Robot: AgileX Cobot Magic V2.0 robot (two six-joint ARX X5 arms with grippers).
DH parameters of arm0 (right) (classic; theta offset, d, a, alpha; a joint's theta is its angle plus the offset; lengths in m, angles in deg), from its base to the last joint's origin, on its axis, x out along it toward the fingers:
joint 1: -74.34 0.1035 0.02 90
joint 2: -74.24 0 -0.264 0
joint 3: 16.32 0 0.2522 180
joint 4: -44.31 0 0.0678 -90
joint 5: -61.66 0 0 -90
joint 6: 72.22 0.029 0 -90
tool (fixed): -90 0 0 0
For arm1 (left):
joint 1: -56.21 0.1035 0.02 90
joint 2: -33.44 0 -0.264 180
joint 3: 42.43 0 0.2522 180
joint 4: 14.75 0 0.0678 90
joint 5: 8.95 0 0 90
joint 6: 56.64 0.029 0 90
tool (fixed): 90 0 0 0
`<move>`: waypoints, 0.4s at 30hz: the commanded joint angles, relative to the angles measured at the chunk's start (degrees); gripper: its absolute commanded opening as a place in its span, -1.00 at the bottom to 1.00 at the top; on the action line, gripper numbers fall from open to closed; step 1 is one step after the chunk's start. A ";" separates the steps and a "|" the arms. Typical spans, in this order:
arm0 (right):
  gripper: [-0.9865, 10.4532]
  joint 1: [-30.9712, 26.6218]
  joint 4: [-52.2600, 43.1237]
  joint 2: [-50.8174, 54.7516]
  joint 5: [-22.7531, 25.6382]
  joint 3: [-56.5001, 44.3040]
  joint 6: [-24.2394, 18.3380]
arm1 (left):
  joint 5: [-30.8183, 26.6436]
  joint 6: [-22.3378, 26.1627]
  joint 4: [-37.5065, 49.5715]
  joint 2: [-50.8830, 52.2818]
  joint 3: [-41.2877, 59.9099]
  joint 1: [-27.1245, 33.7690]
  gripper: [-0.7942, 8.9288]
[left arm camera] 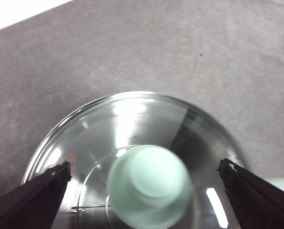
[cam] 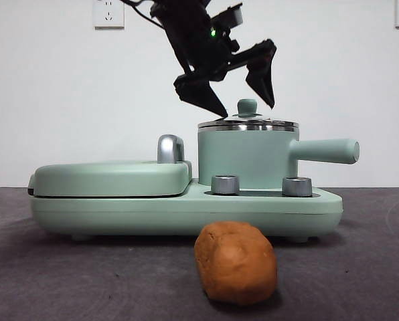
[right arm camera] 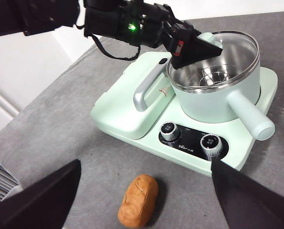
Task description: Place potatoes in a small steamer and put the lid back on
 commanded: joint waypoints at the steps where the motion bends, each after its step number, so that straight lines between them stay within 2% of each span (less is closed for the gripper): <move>1: -0.07 0.11 -0.50 -0.20 -0.13 1.07 0.48 | -0.17 0.24 1.44 -1.27 -1.68 -0.17 0.18; 7: -0.07 0.11 -0.50 -0.20 -0.13 1.07 0.48 | -0.17 0.24 2.27 -1.38 -1.68 0.00 0.16; 12: -0.07 0.11 -0.50 -0.20 -0.11 1.07 0.48 | -0.20 0.42 2.27 -1.40 -1.68 0.02 -0.16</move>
